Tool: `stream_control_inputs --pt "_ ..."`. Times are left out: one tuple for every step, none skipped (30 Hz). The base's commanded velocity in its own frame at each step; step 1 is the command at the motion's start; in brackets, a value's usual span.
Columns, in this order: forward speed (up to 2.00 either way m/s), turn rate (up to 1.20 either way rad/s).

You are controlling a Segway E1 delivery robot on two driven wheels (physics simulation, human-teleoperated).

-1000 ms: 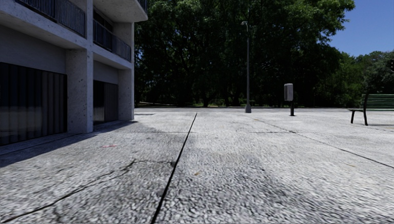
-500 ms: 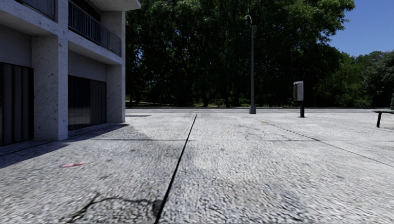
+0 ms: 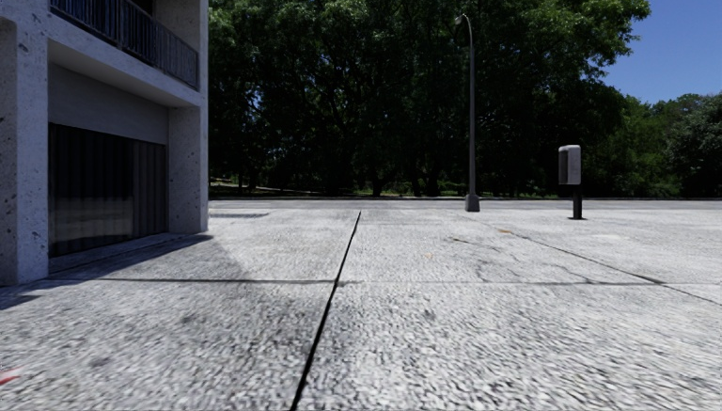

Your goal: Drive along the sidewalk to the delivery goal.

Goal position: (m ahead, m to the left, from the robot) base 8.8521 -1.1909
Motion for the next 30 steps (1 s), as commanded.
stream_control_inputs --pt "2.00 0.00" --pt "2.00 0.00" --pt "2.00 0.00" --pt "2.00 0.00" --pt "2.00 0.00" --pt "2.00 0.00" --pt "2.00 0.00" --pt "2.00 0.00" --pt "2.00 0.00" --pt "2.00 0.00" --pt "2.00 0.00" --pt "2.00 0.00" --pt "2.00 0.00" --pt "2.00 0.00" --pt "2.00 0.00" --pt "2.00 0.00" --pt "2.00 0.00" --pt "2.00 0.00" --pt "2.00 0.00" --pt "2.00 0.00" --pt "2.00 0.00" --pt "2.00 0.00" --pt "2.00 0.00" --pt "2.00 0.00" --pt "2.00 0.00" --pt "2.00 0.00" --pt "2.00 0.00" --pt "2.00 0.00" --pt "2.00 0.00" --pt "2.00 0.00"
